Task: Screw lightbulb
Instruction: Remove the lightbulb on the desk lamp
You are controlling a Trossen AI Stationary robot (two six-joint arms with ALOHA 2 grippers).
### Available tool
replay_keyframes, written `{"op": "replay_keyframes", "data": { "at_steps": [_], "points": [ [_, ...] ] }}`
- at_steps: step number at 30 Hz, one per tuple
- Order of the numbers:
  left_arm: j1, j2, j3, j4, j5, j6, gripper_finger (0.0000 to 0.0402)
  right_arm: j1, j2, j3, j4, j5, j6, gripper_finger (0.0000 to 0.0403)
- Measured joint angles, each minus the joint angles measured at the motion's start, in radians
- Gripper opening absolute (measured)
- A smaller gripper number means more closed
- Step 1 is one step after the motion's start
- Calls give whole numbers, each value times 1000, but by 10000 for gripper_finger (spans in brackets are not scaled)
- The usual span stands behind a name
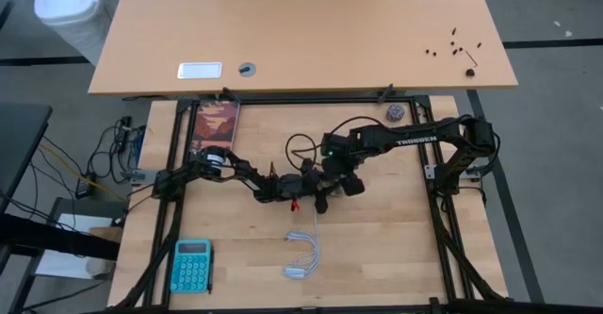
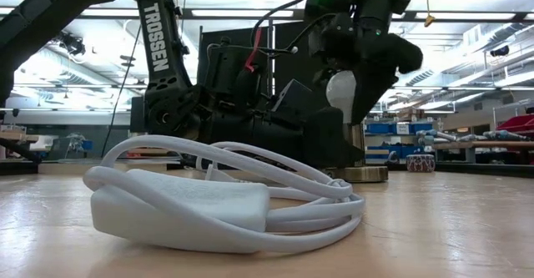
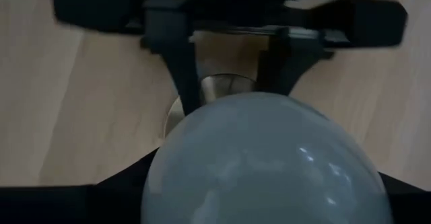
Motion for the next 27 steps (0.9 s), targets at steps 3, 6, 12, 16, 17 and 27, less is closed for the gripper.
{"op": "replay_keyframes", "data": {
  "at_steps": [3,6,12,16,17,27],
  "points": [
    [0,0,0,3,10,3,198,0,0,0,-1,-3,-116,246],
    [0,0,-1,5,24,15,198,0,0,-1,1,-4,-220,253],
    [0,2,-1,21,39,27,198,1,0,-2,19,-5,-549,275],
    [0,2,-1,24,45,27,198,0,0,-2,25,-30,-675,266],
    [0,2,-1,24,45,26,198,0,0,-2,26,-33,-682,263],
    [-2,2,-1,24,35,12,198,3,0,-2,40,-26,-528,299]
  ]
}}
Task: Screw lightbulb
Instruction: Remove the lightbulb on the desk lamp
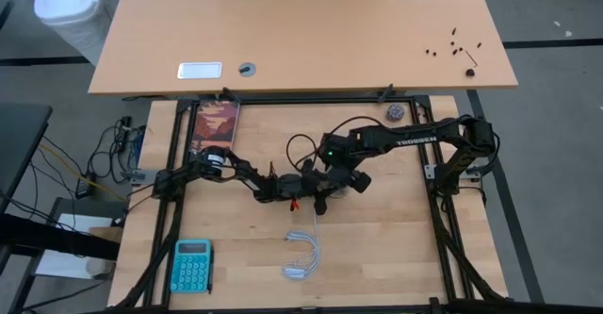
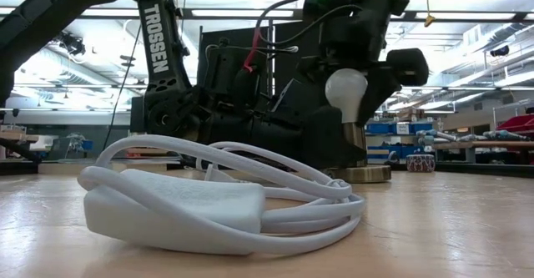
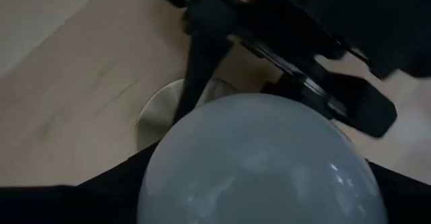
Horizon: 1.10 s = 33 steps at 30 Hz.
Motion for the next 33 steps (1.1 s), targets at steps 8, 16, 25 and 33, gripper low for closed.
{"op": "replay_keyframes", "data": {
  "at_steps": [8,16,25,33],
  "points": [
    [-1,-1,2,-7,-2,-13,198,-2,-2,0,6,2,167,358],
    [-3,-1,4,-12,-1,-22,198,-2,-18,78,-119,10,399,391],
    [-2,-2,4,-16,-5,-25,198,-2,-22,140,-195,-4,825,399],
    [-1,-2,4,-16,-10,-41,198,-1,-18,140,-223,-6,1214,399]
  ]
}}
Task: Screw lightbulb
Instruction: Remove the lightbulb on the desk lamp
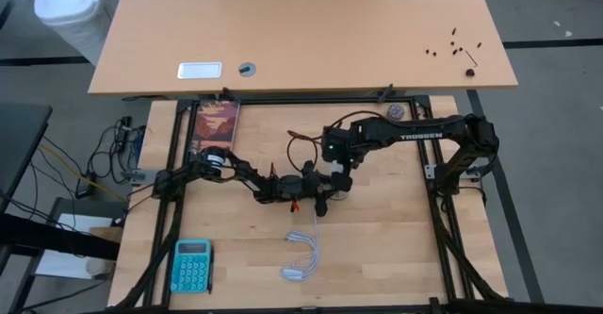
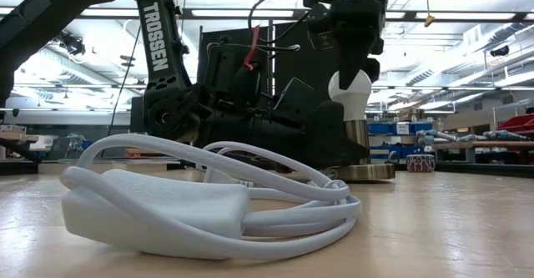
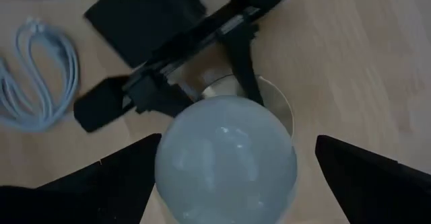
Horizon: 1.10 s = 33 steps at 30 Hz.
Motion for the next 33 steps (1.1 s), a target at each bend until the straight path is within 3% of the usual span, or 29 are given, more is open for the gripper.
{"op": "replay_keyframes", "data": {
  "at_steps": [5,13,21,33],
  "points": [
    [0,0,0,0,-1,-3,198,12,16,1,0,59,175,398],
    [0,-1,-1,-1,-5,-29,198,35,54,-1,7,70,350,398],
    [1,-1,-1,-1,-5,-25,198,46,67,0,25,140,416,394],
    [1,0,-2,-7,-10,-24,198,38,67,0,27,111,456,298]
  ]
}}
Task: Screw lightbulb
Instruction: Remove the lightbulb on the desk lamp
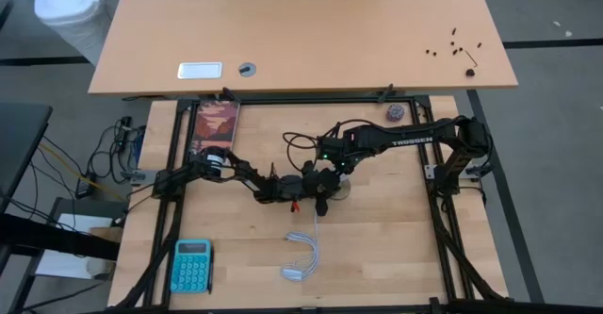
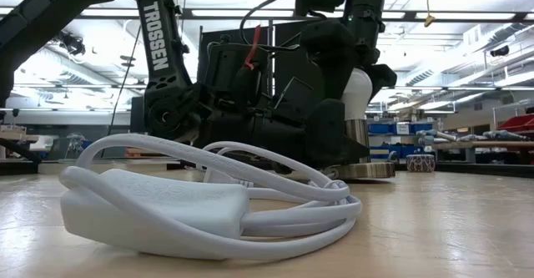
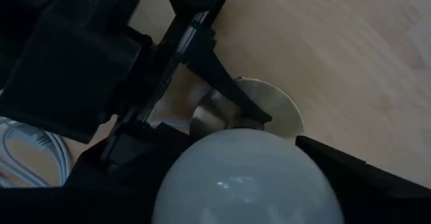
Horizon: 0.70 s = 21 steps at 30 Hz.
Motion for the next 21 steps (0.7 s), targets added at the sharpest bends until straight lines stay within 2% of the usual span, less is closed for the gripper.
{"op": "replay_keyframes", "data": {
  "at_steps": [6,10,15,21],
  "points": [
    [0,0,0,0,0,-1,198,0,0,0,1,-2,0,262],
    [0,0,0,0,0,1,198,-2,0,0,1,-13,-72,260],
    [0,1,0,0,0,1,198,-18,0,0,-3,-70,-294,281],
    [0,1,0,-1,1,1,198,-26,0,0,-4,-116,-677,263]
  ]
}}
